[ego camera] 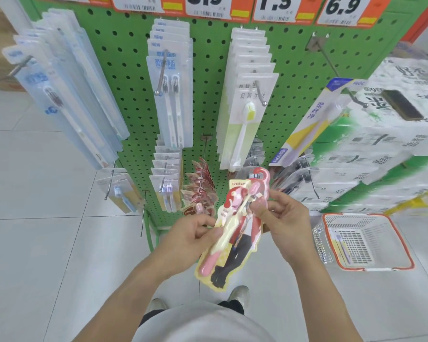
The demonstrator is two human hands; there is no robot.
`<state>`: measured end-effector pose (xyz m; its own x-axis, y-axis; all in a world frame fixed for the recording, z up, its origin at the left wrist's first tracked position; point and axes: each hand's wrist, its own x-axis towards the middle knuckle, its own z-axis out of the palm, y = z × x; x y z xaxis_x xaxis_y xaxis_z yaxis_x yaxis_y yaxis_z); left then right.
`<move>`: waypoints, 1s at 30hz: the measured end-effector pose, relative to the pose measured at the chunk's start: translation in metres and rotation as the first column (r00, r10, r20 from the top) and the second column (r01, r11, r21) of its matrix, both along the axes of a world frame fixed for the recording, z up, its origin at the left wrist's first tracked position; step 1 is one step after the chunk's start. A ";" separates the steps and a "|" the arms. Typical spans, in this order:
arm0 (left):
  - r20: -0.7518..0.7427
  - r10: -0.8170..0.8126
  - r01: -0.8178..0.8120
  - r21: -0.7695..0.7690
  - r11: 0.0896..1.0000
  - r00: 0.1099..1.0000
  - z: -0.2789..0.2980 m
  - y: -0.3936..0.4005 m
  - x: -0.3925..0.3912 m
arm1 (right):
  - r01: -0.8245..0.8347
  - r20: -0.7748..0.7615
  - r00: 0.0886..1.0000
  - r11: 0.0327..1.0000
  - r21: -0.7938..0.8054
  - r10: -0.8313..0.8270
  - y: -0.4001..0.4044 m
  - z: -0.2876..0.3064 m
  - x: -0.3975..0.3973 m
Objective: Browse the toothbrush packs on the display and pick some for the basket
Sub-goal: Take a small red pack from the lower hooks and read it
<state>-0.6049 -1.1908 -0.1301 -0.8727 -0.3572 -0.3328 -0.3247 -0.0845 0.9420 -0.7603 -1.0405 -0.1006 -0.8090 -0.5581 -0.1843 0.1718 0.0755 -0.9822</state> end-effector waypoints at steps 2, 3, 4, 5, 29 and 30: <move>0.037 -0.007 0.006 0.012 1.000 0.999 -0.004 -0.002 0.004 | 0.016 0.009 1.000 1.000 0.001 -0.016 0.001 -0.001 -0.002; 0.043 -0.006 0.005 0.010 1.000 0.999 -0.006 -0.002 0.006 | 0.004 0.012 1.000 1.000 0.006 -0.004 0.000 -0.001 -0.001; 0.043 -0.003 0.002 0.007 1.000 0.999 -0.007 -0.001 0.008 | -0.010 0.019 1.000 1.000 0.013 0.010 0.000 -0.001 -0.001; 0.041 0.004 -0.004 0.010 1.000 0.999 -0.009 -0.001 0.009 | -0.029 0.024 0.999 0.999 0.023 0.028 0.000 -0.001 -0.001; -0.113 -0.196 0.071 -0.671 0.738 0.974 0.002 0.015 0.009 | -0.118 0.399 0.894 0.967 -0.228 0.203 0.004 -0.014 0.009; -0.115 -0.201 0.070 -0.682 0.728 0.973 -0.001 0.014 0.009 | -0.114 0.407 0.889 0.962 -0.247 0.210 0.003 -0.013 0.009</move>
